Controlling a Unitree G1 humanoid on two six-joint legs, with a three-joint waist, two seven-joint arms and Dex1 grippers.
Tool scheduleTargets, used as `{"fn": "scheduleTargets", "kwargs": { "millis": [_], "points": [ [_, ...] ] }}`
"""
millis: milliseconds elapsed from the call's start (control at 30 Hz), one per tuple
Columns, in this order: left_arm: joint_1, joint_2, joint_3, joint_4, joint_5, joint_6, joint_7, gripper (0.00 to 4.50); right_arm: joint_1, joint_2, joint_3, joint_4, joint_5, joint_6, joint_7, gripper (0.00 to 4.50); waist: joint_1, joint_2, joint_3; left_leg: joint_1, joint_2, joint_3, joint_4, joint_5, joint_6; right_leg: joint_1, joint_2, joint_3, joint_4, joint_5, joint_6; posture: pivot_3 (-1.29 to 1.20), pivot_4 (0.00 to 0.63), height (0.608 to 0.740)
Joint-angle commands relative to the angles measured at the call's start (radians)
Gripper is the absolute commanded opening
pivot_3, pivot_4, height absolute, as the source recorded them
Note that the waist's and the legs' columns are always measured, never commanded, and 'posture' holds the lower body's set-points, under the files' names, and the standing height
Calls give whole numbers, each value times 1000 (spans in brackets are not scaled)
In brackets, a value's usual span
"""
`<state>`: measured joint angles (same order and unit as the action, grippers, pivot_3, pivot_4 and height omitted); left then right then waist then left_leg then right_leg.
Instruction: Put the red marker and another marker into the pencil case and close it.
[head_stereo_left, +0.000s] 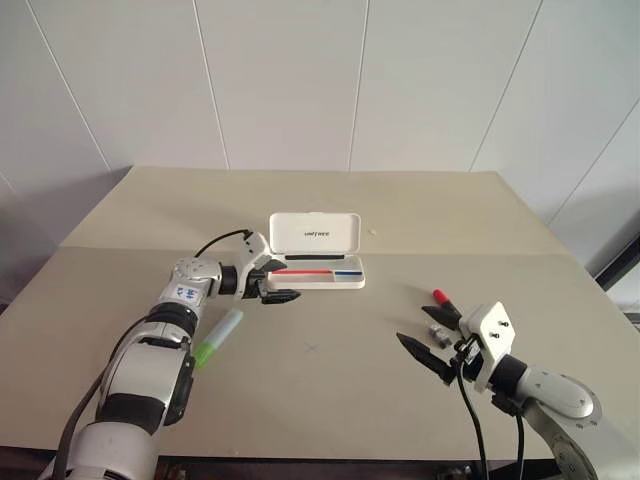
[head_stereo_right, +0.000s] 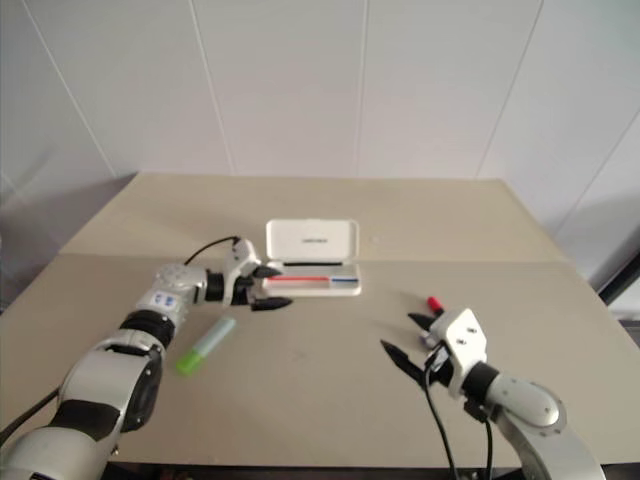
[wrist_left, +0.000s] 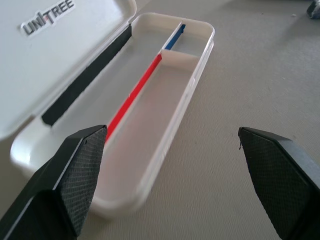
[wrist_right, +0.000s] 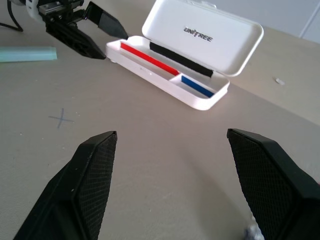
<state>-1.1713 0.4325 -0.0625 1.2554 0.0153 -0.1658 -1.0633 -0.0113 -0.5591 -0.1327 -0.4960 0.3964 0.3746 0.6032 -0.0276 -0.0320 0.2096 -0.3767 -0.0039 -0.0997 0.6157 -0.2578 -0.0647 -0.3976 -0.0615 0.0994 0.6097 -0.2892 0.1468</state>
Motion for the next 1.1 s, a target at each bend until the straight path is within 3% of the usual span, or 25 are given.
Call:
{"fn": "scheduleTargets", "kwargs": {
  "millis": [33, 500, 1067, 1100],
  "points": [
    [-44, -7, -24, 21, 52, -15, 22, 4475, 18, 7, -33, -64, 8, -3, -29, 4500, -1, 0, 0, 0, 0, 0, 0, 0, 0, 0, 0, 0, 0, 0, 0, 0, 150, 740],
    [-88, -41, -101, 83, 221, 52, 211, 4475, 27, 2, -36, -69, 12, 0, -44, 4500, 1, 0, 0, 0, 0, 0, 0, 0, 0, 0, 0, 0, 1, 0, 0, 0, 150, 740],
    [-86, -49, -96, 89, 252, 63, 294, 4475, -19, -6, -25, -32, 10, 3, -23, 4500, 0, 0, 0, 1, 0, 0, 9, 0, 0, 4, 0, 0, 3, 1, 2, 0, 150, 740],
    [-85, -49, -90, 90, 247, 72, 295, 4295, -20, -6, -24, -32, 10, 3, -22, 4500, 0, 0, 0, 1, 0, 0, 9, 0, 0, 4, 0, 0, 3, 1, 2, 0, 150, 740]
  ]
}}
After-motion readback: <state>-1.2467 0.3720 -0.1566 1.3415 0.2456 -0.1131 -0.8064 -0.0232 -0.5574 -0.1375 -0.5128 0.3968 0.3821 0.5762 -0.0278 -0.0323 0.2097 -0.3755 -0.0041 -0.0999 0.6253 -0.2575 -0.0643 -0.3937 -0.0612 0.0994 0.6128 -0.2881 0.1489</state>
